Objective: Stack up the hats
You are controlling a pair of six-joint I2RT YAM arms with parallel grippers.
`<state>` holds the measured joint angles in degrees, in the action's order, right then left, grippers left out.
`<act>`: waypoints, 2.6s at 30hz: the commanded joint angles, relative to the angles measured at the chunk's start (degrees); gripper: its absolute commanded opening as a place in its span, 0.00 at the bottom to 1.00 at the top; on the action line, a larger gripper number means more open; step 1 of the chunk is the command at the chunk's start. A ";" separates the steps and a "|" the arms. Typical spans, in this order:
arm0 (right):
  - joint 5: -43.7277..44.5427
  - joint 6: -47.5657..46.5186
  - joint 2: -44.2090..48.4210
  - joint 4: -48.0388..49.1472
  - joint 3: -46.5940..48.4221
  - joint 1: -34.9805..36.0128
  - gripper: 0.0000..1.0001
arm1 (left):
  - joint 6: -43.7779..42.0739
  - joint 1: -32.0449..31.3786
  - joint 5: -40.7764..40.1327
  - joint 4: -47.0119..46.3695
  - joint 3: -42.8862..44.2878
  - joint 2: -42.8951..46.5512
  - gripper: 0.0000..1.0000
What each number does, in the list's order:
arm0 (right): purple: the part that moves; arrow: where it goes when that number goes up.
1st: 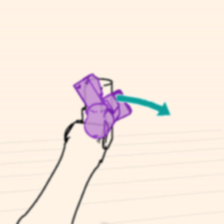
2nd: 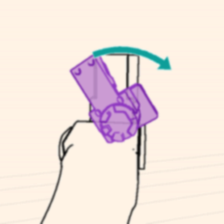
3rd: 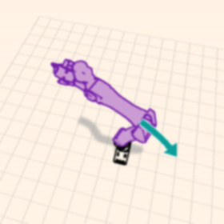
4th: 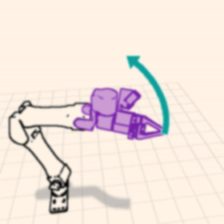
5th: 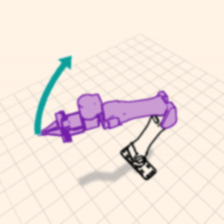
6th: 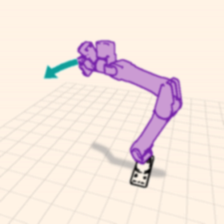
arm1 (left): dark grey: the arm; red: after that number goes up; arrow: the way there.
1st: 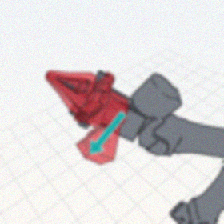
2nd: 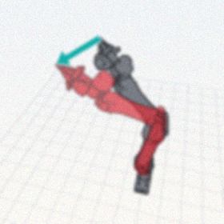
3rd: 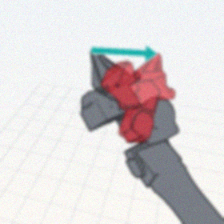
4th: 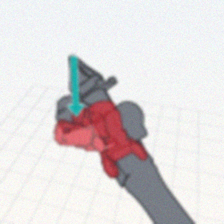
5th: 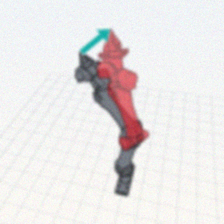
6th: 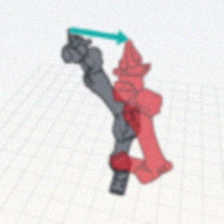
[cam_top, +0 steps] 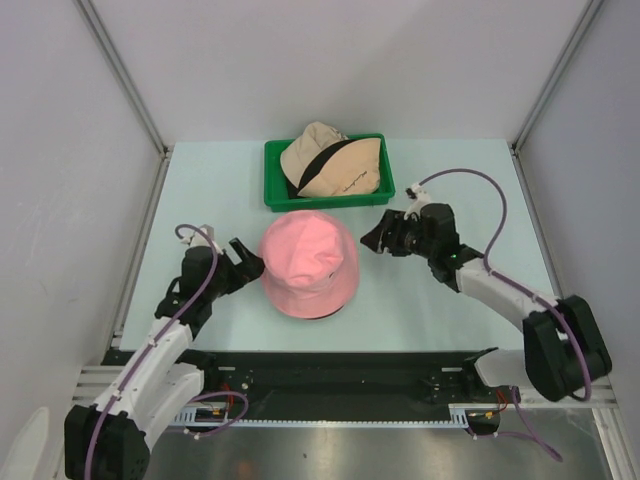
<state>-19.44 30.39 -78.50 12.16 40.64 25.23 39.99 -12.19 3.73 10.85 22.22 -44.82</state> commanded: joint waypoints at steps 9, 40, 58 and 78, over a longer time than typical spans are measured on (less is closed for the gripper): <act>16.28 -12.90 7.06 -24.29 17.79 -5.46 0.79 | -8.34 8.40 -6.19 12.88 16.27 5.18 1.00; 22.17 -13.69 -51.93 -28.25 65.88 -5.19 0.75 | -25.57 9.11 -5.92 10.07 23.75 -6.33 1.00; 16.55 -17.29 -28.57 -25.34 71.68 -5.72 0.00 | -22.41 8.67 3.20 6.90 33.23 -5.45 1.00; 0.48 -24.51 17.04 -39.23 46.99 -2.65 0.00 | -12.05 -12.60 25.61 -14.17 40.10 -10.73 1.00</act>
<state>-12.73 7.38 -67.20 -23.18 89.86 22.17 21.54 -24.25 20.95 7.46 61.71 -54.43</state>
